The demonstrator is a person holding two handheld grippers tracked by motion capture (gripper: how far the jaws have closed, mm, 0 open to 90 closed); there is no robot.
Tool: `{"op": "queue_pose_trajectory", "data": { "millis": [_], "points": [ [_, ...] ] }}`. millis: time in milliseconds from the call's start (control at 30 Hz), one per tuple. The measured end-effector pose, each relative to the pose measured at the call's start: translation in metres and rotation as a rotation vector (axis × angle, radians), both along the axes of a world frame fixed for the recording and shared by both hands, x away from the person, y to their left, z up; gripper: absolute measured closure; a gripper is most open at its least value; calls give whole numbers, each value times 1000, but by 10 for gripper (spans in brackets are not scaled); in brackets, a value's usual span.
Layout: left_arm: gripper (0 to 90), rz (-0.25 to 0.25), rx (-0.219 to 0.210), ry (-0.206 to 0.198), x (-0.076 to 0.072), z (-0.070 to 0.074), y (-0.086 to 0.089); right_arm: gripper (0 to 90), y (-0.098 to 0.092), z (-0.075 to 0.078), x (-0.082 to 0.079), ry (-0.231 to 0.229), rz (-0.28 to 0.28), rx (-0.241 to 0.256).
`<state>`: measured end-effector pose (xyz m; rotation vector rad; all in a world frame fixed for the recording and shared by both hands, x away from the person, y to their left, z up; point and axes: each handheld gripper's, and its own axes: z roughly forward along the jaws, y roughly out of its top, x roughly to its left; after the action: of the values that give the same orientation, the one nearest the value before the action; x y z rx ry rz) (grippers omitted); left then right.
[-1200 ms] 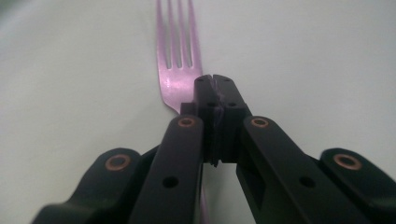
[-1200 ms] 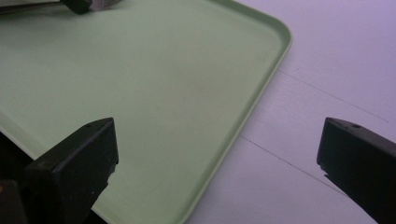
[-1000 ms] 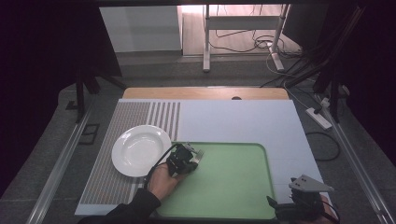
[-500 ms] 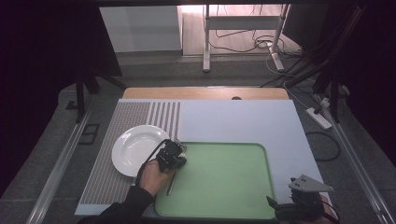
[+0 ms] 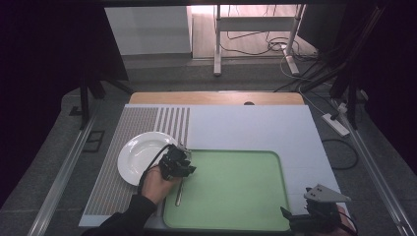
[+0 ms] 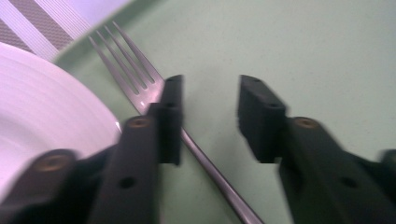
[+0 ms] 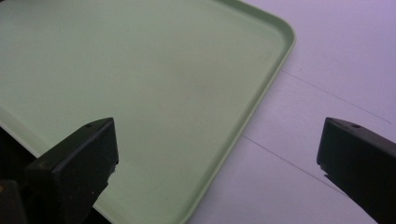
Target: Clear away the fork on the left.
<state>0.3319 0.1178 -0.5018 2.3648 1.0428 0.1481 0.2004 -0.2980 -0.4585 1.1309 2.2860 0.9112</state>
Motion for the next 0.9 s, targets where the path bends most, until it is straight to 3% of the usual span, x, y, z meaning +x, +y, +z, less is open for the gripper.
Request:
{"op": "queue_pose_trajectory", "data": {
  "millis": [167,433,667,733,900],
  "points": [
    [395,-11,-76,-31,-5,8,12,0,0,0,0,-2,-1,6],
    [232,-9,-196,-30,-13,18,37,0,0,0,0,0,-1,1],
    [91,5,-245,-39,-23,22,61,0,0,0,0,-1,-2,7],
    [87,1,-267,-44,-25,23,67,0,0,0,0,-1,-3,9],
    [21,-13,-246,-86,-38,25,75,0,0,0,0,-2,-3,10]
  ]
}}
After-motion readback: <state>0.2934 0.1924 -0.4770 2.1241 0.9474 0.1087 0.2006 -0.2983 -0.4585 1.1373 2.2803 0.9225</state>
